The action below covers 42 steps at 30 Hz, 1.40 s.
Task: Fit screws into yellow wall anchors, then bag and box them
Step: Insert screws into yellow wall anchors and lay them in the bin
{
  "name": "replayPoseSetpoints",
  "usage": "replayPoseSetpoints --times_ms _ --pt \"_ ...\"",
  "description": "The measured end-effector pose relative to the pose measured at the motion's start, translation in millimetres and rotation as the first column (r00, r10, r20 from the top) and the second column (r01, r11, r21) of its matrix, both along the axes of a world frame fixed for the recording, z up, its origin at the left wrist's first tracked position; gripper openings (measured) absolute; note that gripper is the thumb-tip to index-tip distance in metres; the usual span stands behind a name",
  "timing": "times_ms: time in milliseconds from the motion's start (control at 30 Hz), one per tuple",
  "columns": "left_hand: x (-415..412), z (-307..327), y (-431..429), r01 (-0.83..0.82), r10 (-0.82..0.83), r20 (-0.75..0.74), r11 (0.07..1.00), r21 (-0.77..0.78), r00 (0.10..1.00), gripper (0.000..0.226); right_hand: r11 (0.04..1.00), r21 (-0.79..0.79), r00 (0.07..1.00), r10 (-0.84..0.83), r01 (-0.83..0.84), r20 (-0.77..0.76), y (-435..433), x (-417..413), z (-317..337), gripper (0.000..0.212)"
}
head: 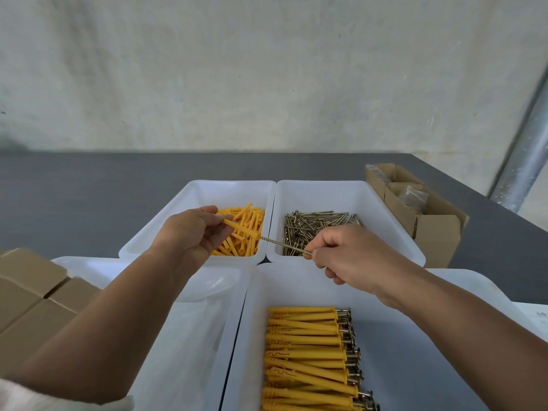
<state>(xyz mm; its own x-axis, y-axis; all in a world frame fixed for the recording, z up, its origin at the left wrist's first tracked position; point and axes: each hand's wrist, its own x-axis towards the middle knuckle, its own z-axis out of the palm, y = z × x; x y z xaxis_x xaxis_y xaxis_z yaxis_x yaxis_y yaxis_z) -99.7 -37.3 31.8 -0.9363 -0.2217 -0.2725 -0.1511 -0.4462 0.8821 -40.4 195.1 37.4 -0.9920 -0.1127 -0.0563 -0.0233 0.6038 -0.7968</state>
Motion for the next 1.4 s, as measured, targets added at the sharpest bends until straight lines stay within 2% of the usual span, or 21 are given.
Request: replayPoseSetpoints --times_ms 467,800,1000,1133,1300,1400 --pt "4.9 -0.9 11.1 0.045 -0.046 -0.041 0.999 -0.012 0.998 0.015 1.000 0.017 1.000 0.024 -0.024 -0.006 2.0 -1.2 -0.4 0.027" --pt "13.2 3.6 21.3 0.171 -0.175 -0.099 0.984 -0.052 0.979 0.017 0.997 -0.012 0.997 0.077 -0.077 -0.008 2.6 -1.6 -1.6 0.022" --pt "17.5 2.7 25.1 0.242 -0.253 -0.133 0.965 -0.097 0.958 0.016 0.990 -0.025 0.990 0.142 -0.142 -0.004 4.2 -0.8 1.0 0.030" --pt "19.9 2.2 27.5 0.295 -0.311 -0.148 0.948 -0.122 0.939 0.015 0.988 -0.017 0.988 0.151 -0.151 0.006 3.1 -0.2 2.5 0.024" --pt "20.8 1.4 28.6 0.334 -0.363 -0.155 0.925 -0.184 0.919 0.013 0.979 0.078 0.982 0.186 -0.189 0.044 7.8 0.6 8.2 0.016" --pt "17.0 1.1 25.3 0.273 -0.321 -0.154 0.923 -0.269 0.934 0.010 0.934 0.258 0.967 0.225 -0.249 0.117 14.3 1.1 13.8 0.018"
